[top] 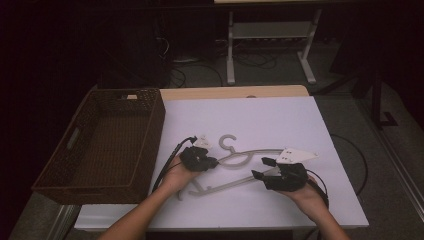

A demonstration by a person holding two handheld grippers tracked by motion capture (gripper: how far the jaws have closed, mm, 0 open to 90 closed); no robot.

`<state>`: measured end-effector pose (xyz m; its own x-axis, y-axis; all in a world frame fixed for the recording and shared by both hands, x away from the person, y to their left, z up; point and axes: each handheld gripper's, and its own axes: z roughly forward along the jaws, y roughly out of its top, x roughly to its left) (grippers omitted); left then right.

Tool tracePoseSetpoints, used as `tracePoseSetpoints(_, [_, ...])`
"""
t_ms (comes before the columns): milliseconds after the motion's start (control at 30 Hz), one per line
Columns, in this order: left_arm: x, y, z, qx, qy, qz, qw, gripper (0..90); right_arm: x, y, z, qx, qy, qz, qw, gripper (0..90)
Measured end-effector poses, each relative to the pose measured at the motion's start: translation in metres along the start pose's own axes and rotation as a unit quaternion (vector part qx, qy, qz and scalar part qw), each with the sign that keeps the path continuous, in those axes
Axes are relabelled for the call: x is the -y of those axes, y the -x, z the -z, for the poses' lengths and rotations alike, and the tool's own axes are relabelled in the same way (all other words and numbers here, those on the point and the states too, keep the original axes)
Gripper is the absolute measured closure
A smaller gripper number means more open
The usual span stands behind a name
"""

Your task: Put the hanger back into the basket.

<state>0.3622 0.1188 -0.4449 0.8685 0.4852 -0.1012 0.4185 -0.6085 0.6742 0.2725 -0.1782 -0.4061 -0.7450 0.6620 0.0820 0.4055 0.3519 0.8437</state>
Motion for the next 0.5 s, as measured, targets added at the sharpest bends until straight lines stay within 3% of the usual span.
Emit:
tracePoseSetpoints(133, [0.001, -0.003, 0.000, 0.010, 0.004, 0.010, 0.9999, 79.9, -0.001, -0.005, -0.012, -0.012, -0.024, -0.002, 0.9996, 71.4])
tracePoseSetpoints(267, [0.000, -0.002, 0.002, 0.011, 0.007, 0.001, 0.9999, 70.5, -0.001, -0.006, -0.024, -0.020, -0.047, -0.002, 0.9987, 87.1])
tracePoseSetpoints(367, [-0.001, 0.000, 0.002, 0.013, 0.020, 0.010, 0.9997, 66.6, 0.001, -0.007, -0.031, -0.026, -0.064, 0.003, 0.9976, 89.2])
tracePoseSetpoints(500, [-0.001, -0.001, 0.002, 0.011, 0.020, 0.010, 0.9997, 64.5, 0.005, -0.008, -0.038, -0.028, -0.083, 0.006, 0.9961, 89.2])
